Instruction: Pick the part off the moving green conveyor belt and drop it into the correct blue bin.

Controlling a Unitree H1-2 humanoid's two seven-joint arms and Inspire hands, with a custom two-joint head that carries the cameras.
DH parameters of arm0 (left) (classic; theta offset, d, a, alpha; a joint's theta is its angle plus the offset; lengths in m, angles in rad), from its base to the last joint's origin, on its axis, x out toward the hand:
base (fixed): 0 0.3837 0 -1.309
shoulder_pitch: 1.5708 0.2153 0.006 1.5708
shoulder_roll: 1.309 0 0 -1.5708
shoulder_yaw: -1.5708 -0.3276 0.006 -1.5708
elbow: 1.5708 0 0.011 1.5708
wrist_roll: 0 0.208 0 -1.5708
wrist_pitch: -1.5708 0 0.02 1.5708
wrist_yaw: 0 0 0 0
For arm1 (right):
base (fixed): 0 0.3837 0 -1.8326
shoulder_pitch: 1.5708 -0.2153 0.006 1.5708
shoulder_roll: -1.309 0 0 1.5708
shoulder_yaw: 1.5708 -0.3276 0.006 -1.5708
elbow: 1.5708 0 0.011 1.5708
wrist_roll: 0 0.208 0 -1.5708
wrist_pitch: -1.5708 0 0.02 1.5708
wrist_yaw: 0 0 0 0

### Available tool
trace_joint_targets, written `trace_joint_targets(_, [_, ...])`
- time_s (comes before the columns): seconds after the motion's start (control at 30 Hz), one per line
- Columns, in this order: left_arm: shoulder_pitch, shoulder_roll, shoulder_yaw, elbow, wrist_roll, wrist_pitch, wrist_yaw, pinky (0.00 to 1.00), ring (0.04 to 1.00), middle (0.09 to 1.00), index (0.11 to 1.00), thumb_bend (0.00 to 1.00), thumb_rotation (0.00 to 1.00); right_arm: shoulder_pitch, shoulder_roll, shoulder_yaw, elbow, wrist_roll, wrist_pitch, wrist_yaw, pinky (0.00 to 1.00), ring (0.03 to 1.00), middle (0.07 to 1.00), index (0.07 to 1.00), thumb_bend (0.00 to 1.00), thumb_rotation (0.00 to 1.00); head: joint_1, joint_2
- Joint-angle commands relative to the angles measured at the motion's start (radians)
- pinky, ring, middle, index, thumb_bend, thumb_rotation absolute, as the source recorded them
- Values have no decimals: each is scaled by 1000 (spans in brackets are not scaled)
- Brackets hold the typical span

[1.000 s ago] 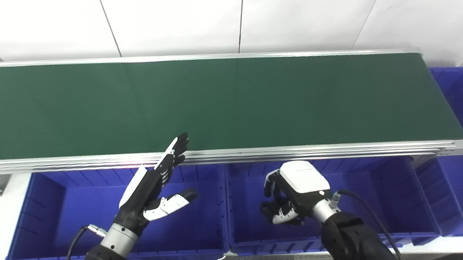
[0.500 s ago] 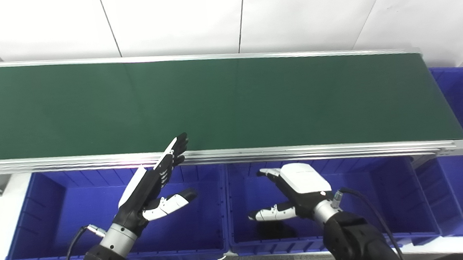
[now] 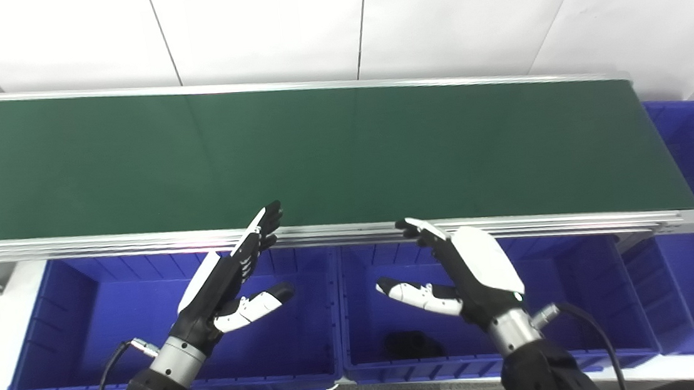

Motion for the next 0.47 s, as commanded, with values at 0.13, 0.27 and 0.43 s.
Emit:
trace_joint_targets(0.13, [-4, -16, -9, -12, 7, -26, 16, 978, 1000, 1000, 1000, 540, 662, 34, 33, -25, -1, 130, -121, -87, 700, 791, 849, 893, 658, 770, 60, -13])
trace_joint_targets(0.27, [-1, -12, -9, -4, 11, -26, 17, 983, 1000, 1000, 1000, 552, 674, 47, 71, -12, 38, 153, -163, -134, 720, 813, 867, 901, 662, 799, 73, -29])
trace_joint_targets(0.43, [9, -6, -4, 8, 14, -31, 21, 990, 1000, 1000, 1000, 559, 679, 63, 127, 6, 94, 182, -195, -176, 738, 849, 901, 929, 678, 807, 76, -79])
